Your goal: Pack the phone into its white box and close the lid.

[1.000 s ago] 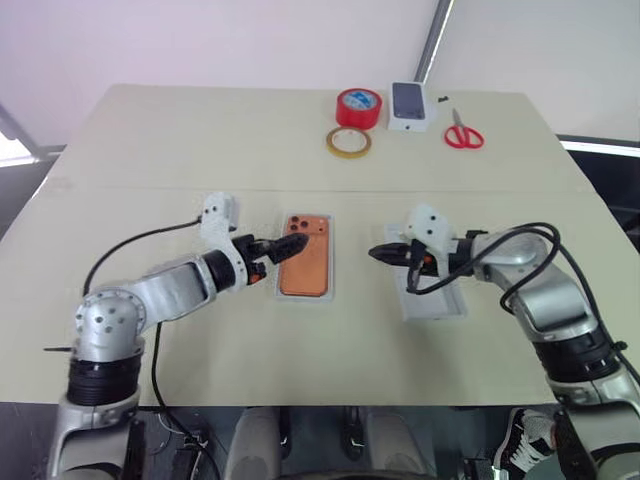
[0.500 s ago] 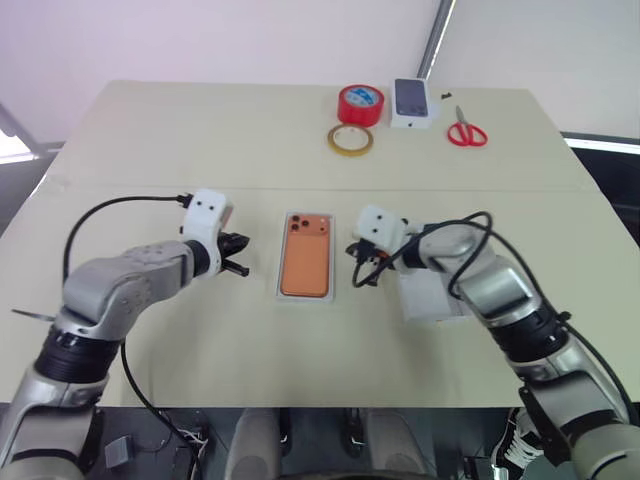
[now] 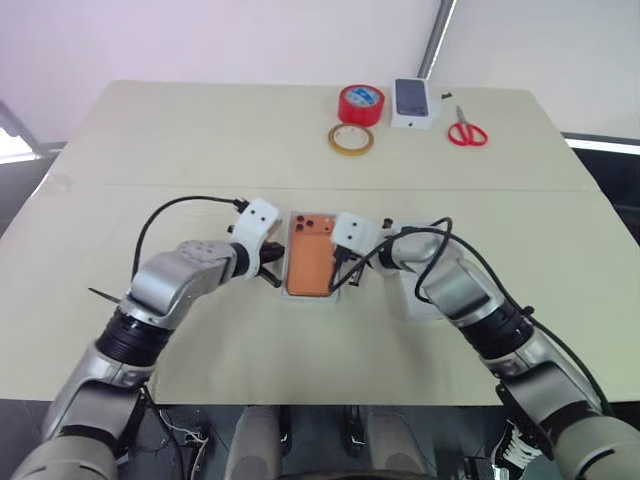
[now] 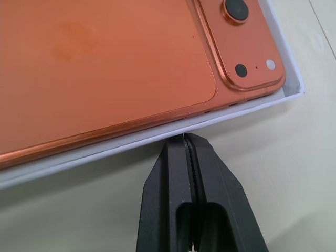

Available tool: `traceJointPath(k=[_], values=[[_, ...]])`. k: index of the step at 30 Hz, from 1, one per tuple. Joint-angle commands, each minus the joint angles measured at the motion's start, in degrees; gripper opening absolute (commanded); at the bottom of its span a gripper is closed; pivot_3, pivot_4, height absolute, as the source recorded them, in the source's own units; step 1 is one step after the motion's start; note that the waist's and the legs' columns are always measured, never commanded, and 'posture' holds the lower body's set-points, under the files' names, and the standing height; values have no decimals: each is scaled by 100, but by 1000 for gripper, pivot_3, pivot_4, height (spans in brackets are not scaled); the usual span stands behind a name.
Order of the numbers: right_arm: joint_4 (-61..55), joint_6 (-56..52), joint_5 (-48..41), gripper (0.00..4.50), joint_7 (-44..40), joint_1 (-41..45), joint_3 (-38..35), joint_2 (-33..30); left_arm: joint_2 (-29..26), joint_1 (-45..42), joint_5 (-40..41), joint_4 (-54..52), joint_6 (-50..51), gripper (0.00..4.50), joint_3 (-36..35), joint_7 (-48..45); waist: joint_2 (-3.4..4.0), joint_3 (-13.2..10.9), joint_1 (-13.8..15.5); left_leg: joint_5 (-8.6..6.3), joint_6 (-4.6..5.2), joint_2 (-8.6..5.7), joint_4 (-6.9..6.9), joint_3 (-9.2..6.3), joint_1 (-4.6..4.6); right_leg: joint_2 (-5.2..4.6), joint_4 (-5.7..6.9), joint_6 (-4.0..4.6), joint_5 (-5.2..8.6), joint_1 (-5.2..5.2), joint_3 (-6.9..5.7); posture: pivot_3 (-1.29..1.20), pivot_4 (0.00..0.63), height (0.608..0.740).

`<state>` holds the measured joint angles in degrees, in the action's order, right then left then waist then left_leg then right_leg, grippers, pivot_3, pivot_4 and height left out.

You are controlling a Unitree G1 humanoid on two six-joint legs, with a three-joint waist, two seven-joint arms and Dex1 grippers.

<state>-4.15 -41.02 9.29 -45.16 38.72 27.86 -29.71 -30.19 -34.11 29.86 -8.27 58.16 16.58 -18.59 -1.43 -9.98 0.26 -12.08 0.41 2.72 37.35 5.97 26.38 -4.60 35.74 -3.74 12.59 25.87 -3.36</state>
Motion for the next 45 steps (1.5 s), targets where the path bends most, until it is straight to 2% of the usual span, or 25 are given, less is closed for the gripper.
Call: traceJointPath(k=[1, 11, 17, 24, 29, 34, 38, 41, 43, 45], values=[[-662, -138, -89, 0, -247, -151, -277, -350, 488, -101, 106, -480, 186, 34, 262, -271, 0, 0, 62, -1, 2, 0, 4, 0, 1, 0, -1, -1, 1, -2, 0, 0, 150, 740], [-1967, -838, -275, 0, -703, -1115, -807, -1542, 1970, -493, -406, 71, 190, 34, 859, -410, 0, 0, 142, -11, 20, -12, 30, -4, 0, 1, 8, -2, 7, -13, -1, 0, 150, 740], [-2159, -968, -257, 0, -705, -1639, -1161, -2022, 2445, -604, -645, 366, 118, 34, 951, -630, 1, 1, 214, -19, 32, -10, 47, -9, 2, -1, 10, -5, 12, -18, -2, 0, 150, 740], [-2060, -944, -240, 0, -604, -1728, -1302, -2094, 2454, -563, -788, 316, 185, 34, 858, -820, 2, 1, 190, -28, 45, -4, 63, -11, 1, -7, 8, -6, 13, -29, -3, 0, 150, 740], [-1994, -830, -311, 0, -735, -1726, -1539, -2380, 2288, -538, -864, 269, 211, 34, 622, -841, 2, 1, 193, -28, 45, -4, 64, -11, 2, -7, 8, -7, 13, -29, -3, 0, 150, 740], [-1976, -695, -742, 0, -1073, -1752, -2217, -2861, 1917, -539, -918, 311, 143, 34, 79, -837, 4, 0, 185, -28, 46, -4, 65, -12, 1, -5, 10, -7, 13, -29, -3, 0, 150, 740], [-1927, -1398, -1401, 0, -1340, -1550, -2772, -2920, 1555, -399, -905, 203, -51, 34, -343, -910, 5, 0, 159, -28, 45, -2, 65, -11, -4, 0, 17, -8, 12, -30, -2, 0, 150, 740], [-2003, -2100, -1815, 881, -1483, -1548, -2898, -3014, 1307, -218, -830, -2, -398, 0, -542, -1163, 5, 0, 170, -28, 45, 2, 65, -12, -6, -1, 22, -7, 13, -30, -3, 0, 150, 740], [-2080, -2725, -2003, 1738, -1291, -1515, -2940, -2917, 1095, -31, -770, -234, -760, 0, -609, -1495, 6, 1, 178, -28, 45, 2, 65, -11, -6, -6, 20, -7, 13, -30, -2, 0, 150, 740], [-2141, -3479, -2166, 2895, -991, -1421, -2997, -2681, 765, 230, -724, -528, -1203, 0, -610, -1968, 6, 1, 180, -29, 45, 1, 65, -9, -6, -11, 20, -6, 13, -30, -2, 0, 150, 740]])
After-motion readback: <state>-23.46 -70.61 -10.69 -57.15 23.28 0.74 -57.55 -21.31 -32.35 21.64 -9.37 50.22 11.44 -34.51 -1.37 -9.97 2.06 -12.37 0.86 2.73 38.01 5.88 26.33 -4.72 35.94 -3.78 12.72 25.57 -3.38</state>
